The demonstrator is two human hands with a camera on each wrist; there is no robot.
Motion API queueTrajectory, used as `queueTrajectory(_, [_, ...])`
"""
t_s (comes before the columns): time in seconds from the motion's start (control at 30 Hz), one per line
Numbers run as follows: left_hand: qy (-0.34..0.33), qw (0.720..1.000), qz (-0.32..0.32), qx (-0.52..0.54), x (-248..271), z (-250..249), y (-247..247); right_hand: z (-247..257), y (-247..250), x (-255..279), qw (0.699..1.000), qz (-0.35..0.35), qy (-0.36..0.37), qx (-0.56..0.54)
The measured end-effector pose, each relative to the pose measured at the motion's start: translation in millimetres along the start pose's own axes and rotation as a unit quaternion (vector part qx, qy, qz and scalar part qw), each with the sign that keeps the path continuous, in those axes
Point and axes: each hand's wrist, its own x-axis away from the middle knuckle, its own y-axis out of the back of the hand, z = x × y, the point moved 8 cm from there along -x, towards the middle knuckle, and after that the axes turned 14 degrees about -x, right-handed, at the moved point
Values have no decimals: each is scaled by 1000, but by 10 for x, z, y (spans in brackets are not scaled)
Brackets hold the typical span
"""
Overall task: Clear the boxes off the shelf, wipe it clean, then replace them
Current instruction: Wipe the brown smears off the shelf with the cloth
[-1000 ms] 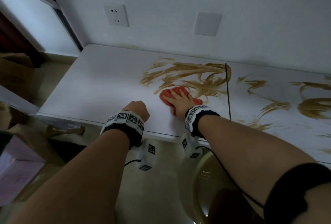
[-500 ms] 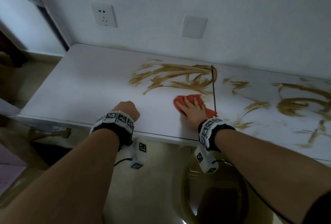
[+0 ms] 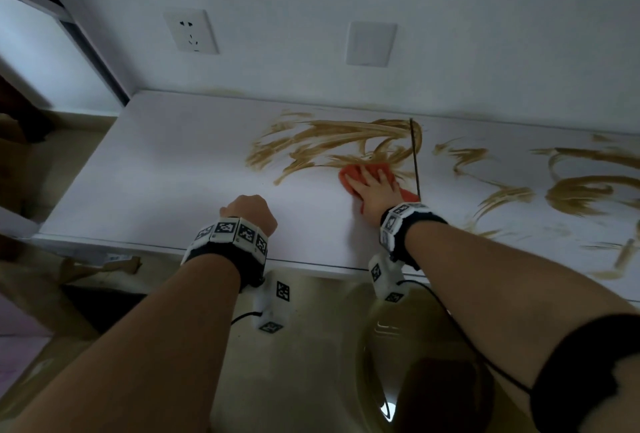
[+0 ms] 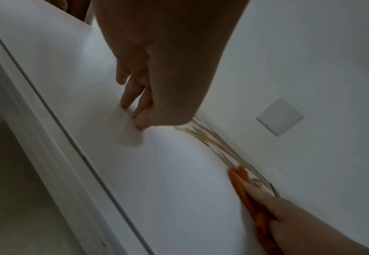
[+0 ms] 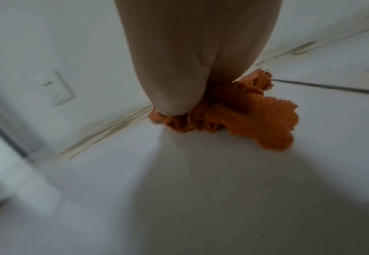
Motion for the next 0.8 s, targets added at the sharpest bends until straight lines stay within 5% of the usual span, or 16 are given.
queueTrajectory(0.27, [4, 1000, 3, -6, 4, -5, -3, -801, 197, 318, 992, -77, -96, -16])
queueTrajectory(0.37, [5, 1000, 3, -2, -9, -1, -18, -714, 95, 460, 993, -70, -90, -22])
queueTrajectory(0.6, [7, 1000, 12, 7, -9, 0, -43, 75, -284, 296, 997, 0, 65, 47])
queueTrajectory(0.8, [7, 999, 3, 32, -77, 70, -69, -109, 6, 33, 1000, -11, 22, 14])
